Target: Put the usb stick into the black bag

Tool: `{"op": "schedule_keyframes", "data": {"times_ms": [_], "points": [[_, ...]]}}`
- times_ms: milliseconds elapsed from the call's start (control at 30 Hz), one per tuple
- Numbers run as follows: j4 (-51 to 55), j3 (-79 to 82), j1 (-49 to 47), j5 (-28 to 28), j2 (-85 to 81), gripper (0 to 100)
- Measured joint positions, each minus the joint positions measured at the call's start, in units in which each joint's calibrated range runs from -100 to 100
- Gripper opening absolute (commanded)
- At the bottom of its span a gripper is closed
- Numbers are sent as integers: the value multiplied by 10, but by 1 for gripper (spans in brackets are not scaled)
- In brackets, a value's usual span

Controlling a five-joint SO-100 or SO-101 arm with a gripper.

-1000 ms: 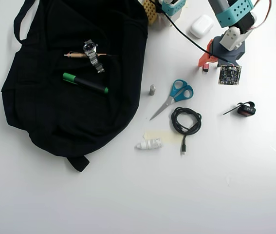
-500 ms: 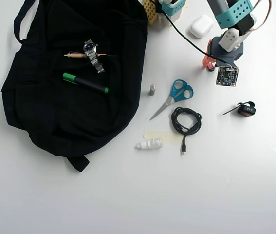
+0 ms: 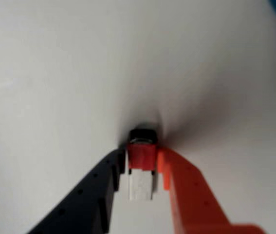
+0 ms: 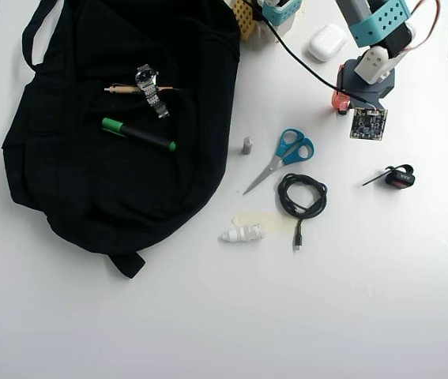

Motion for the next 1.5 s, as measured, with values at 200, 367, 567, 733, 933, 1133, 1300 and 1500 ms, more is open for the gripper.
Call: {"op": "schedule_keyframes", "data": {"times_ms": [200, 367, 567, 733, 933, 1133, 1300, 1500], "points": [[0, 1, 0, 0, 0, 6], [-1, 0, 0, 0, 0, 2], [-1, 0, 0, 0, 0, 2], [-1, 0, 0, 0, 0, 2], [0, 0, 0, 0, -2, 2], [26, -27, 0, 2, 2, 2], [72, -52, 0, 2, 3, 2], [104, -68, 0, 2, 3, 2]]}}
